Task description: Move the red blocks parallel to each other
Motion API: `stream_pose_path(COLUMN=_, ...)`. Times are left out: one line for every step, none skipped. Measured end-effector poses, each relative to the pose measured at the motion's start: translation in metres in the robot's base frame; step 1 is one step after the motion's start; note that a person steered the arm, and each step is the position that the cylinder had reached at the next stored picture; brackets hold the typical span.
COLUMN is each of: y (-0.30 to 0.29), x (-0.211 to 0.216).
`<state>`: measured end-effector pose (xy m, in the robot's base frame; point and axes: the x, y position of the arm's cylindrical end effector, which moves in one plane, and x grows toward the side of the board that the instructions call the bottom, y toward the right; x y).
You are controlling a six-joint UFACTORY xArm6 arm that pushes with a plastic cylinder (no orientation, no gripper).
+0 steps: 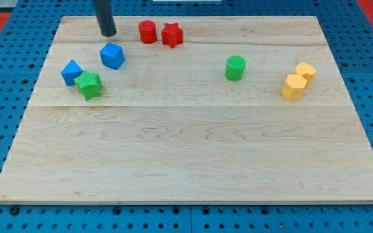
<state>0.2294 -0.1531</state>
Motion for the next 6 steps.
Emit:
stream_pose_path(y=0.054, x=0.004)
stream_pose_path(y=0.134, x=0.013)
stream_pose_path(y=0.194, x=0.020)
stream_pose_path(y=0.238, x=0.022)
stream_pose_path(y=0.275, x=0.036)
stream_pose_path(y=0.333, x=0.081)
